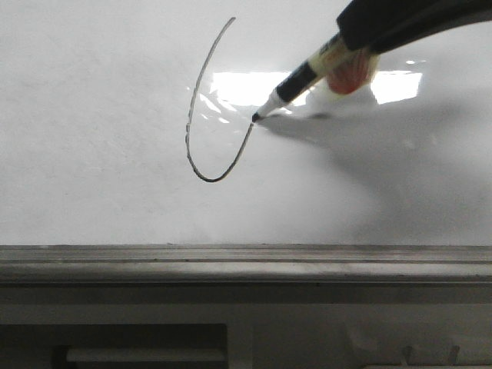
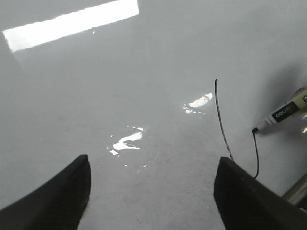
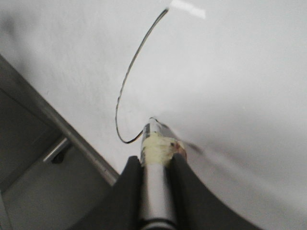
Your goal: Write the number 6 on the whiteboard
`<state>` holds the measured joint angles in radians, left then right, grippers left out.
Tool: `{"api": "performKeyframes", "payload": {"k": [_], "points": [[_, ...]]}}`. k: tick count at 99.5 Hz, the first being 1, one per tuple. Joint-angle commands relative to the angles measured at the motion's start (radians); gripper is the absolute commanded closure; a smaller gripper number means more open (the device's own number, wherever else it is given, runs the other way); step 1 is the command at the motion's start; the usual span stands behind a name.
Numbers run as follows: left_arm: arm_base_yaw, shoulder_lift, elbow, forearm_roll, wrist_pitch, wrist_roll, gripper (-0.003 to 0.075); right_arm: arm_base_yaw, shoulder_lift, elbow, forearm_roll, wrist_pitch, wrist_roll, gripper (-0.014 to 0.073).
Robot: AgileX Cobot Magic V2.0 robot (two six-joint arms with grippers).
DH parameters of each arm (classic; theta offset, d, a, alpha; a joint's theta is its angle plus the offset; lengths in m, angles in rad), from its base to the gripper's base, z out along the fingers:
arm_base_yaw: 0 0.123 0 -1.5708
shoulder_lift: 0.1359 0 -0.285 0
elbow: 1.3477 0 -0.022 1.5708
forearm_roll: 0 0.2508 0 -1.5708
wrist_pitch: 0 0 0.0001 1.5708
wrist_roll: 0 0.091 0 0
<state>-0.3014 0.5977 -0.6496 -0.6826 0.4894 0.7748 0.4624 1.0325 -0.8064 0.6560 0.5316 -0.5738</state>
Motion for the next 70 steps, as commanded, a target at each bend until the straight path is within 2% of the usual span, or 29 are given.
{"api": "performKeyframes", "payload": {"k": [1, 34, 54, 62, 70], "points": [[0.004, -0.001, -0.028, -0.041, -0.061, -0.009, 0.023, -0.013, -0.008, -0.039, -0.012, -0.095, 0.004, 0.0643], [0.004, -0.001, -0.028, -0.045, -0.061, -0.009, 0.023, 0.085, 0.144, -0.173, 0.0, -0.089, 0.003, 0.0643], [0.004, -0.001, -0.028, -0.047, -0.052, -0.009, 0.023, 0.119, 0.144, -0.26, 0.0, 0.061, 0.003, 0.0643], [-0.003, -0.001, -0.028, -0.084, -0.028, 0.034, 0.023, 0.119, 0.101, -0.285, 0.001, 0.101, 0.003, 0.0643], [-0.022, 0.007, -0.028, -0.174, 0.011, 0.154, 0.0231, 0.115, 0.083, -0.311, -0.001, 0.144, 0.003, 0.0643]]}}
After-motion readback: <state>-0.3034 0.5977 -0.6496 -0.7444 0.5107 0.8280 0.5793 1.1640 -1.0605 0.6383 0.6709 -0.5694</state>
